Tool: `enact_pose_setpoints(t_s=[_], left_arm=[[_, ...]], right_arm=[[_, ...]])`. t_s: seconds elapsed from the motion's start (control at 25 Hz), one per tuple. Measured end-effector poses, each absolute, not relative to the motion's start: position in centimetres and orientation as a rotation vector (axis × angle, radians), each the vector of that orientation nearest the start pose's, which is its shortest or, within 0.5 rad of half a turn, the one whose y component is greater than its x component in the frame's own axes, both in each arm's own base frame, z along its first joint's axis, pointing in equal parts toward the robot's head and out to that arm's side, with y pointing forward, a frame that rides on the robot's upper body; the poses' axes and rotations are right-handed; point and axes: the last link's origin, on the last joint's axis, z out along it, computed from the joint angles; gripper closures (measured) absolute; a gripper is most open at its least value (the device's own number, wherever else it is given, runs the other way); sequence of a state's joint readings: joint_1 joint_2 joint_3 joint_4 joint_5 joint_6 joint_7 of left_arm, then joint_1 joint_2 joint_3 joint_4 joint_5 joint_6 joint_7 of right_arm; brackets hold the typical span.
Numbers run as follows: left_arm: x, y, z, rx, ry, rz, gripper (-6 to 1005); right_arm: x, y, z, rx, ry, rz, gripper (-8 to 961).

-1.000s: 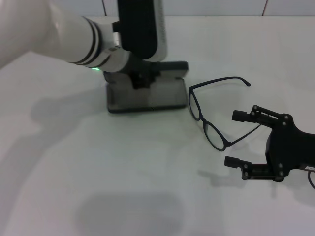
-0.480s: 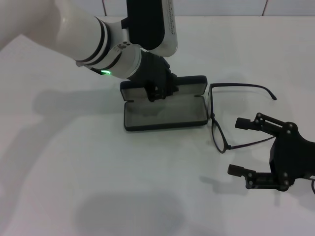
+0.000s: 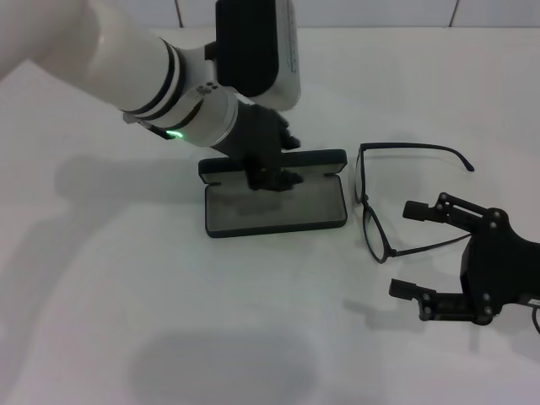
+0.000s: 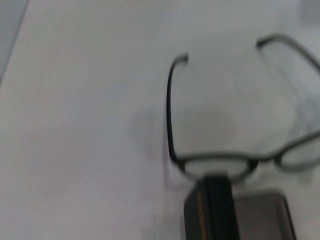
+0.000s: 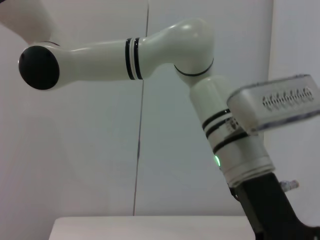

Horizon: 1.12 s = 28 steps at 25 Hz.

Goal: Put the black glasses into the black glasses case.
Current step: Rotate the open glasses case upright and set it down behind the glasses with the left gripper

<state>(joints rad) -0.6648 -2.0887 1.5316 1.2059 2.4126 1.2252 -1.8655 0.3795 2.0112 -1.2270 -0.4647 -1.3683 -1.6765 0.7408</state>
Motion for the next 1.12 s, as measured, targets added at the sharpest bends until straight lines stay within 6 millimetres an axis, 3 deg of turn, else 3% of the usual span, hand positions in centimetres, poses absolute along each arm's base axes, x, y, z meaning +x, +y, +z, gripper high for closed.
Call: enact_pose_setpoints(t_s=[0.04,0.08,0.12,0.28,0.44,0.48,0.52,0.68,0.76,0.8,0.84,0.96,1.12], left_arm=[[-14.0,37.6,-4.8,-2.828,0.165,0.312,595],[-13.6,37.3,-3.9,-2.832,0.160,0.141,587],[-13.6,37.3,-3.9,-2.832,0.160,0.141,579],[-14.1,36.1,-1.4,-2.802,0.055,-0.476,548],[-17.4,34.9,-0.5,-2.671,-0.185,-0.877,537],[-20.0,33.6,-1.0,-2.573,-0.311,-1.045,536],[-20.0,33.6,-1.0,-2.573,-0.311,-1.045,534],[-23.7,31.1,-2.1,-2.410,-0.418,-1.162,530],[-24.3,30.7,-2.5,-2.400,-0.433,-1.159,528],[-24.5,30.5,-2.6,-2.398,-0.442,-1.156,527],[-24.6,30.4,-2.8,-2.399,-0.449,-1.154,526],[-24.6,30.3,-3.5,-2.404,-0.435,-1.148,522],[-24.0,30.8,-4.3,-2.425,-0.394,-1.142,518]], right_arm=[[25.7,26.9,-2.3,-2.693,-0.046,1.037,85],[25.7,26.9,-2.4,-2.692,-0.044,1.031,85],[25.7,27.0,-2.4,-2.691,-0.043,1.026,85],[25.4,27.3,-2.5,-2.700,-0.062,1.021,85],[24.3,28.7,-1.5,-2.705,-0.084,1.004,85],[24.0,29.3,-0.9,-2.706,-0.072,0.988,85],[23.6,30.1,-0.4,-2.710,-0.040,0.963,85],[21.0,33.9,1.7,-2.753,0.167,0.744,85],[19.5,35.4,2.3,-2.791,0.306,0.561,86],[18.0,36.4,2.8,-2.807,0.429,0.389,86],[17.9,36.4,2.8,-2.809,0.437,0.371,87],[15.1,37.2,2.5,-2.844,0.622,0.175,88],[12.7,37.8,1.4,-2.850,0.754,-0.021,89]])
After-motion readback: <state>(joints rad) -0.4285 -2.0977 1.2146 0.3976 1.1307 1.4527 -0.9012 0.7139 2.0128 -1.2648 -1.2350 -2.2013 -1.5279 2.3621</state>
